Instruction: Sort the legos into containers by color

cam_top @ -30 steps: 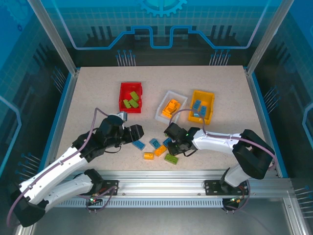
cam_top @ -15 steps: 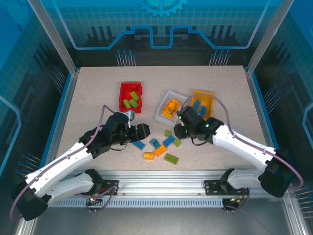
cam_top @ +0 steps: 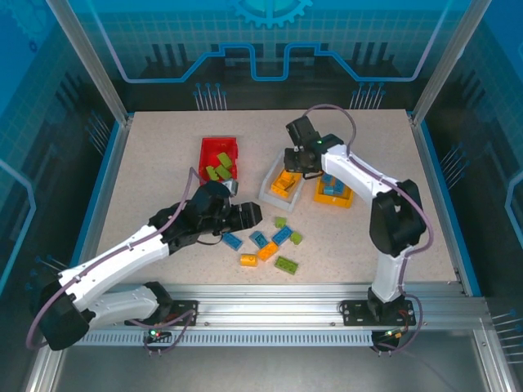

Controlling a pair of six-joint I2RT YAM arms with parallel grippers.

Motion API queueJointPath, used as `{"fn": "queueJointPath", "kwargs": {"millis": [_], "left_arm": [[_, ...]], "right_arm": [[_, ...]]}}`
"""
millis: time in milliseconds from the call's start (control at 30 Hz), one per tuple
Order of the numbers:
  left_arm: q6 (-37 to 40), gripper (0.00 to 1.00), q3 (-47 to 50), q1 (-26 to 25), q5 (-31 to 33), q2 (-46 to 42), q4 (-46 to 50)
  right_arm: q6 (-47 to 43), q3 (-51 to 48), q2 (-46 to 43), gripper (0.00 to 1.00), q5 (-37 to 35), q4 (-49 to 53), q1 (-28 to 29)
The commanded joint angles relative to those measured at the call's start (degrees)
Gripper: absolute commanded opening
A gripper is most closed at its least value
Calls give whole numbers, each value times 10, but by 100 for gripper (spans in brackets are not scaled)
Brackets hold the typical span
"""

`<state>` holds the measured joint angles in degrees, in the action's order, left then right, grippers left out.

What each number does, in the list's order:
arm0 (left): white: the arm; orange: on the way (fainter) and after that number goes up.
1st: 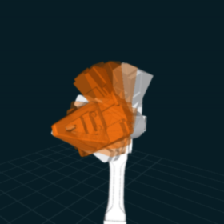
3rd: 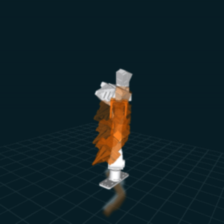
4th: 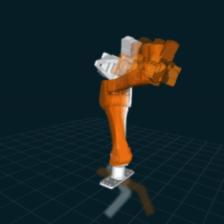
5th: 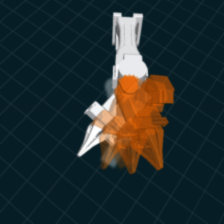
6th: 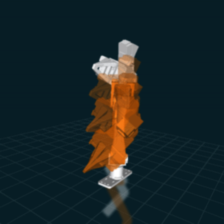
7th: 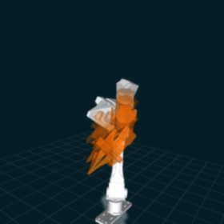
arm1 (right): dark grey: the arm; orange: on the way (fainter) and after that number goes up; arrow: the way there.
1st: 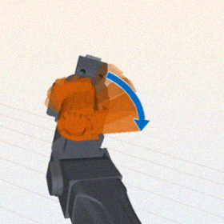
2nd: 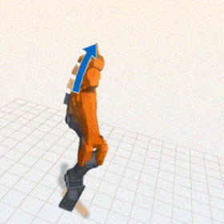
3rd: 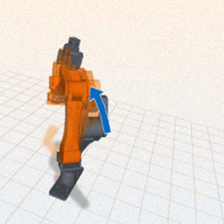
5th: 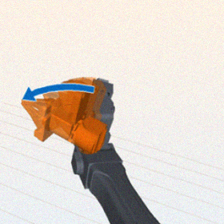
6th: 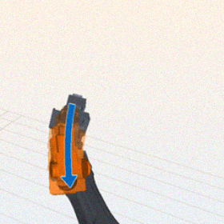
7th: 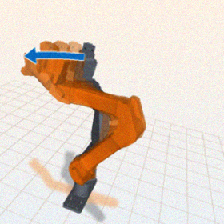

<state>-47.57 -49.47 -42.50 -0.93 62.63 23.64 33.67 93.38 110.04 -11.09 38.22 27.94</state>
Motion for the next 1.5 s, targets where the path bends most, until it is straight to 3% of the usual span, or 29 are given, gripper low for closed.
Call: {"fn": "queueJointPath", "kwargs": {"millis": [0,300,533,700,833,967,1133,1233,1333,1467], "left_arm": [[17,70,-25,-7,8,7,-3],[20,71,-25,-14,11,7,-2],[42,71,-41,-32,2,39,5],[70,72,-83,-69,15,110,31],[44,72,-126,-109,49,179,51],[-3,69,-175,-154,72,250,93],[9,72,-218,-214,134,307,190],[-55,77,-197,-220,121,307,204],[-188,81,-177,-225,91,305,213],[-339,81,-151,-227,33,313,155]], "right_arm": [[23,55,28,12,-30,70,-11],[58,48,58,15,-24,77,-15],[50,51,39,42,-27,66,-10],[37,52,-9,49,-33,64,0],[29,-2,-93,49,-44,40,4],[6,-137,-240,52,-44,-17,10],[-25,-289,-427,59,-18,-11,12],[-21,-359,-538,61,4,18,11],[-14,-391,-613,62,5,68,10],[-4,-405,-667,62,10,101,9]]}}
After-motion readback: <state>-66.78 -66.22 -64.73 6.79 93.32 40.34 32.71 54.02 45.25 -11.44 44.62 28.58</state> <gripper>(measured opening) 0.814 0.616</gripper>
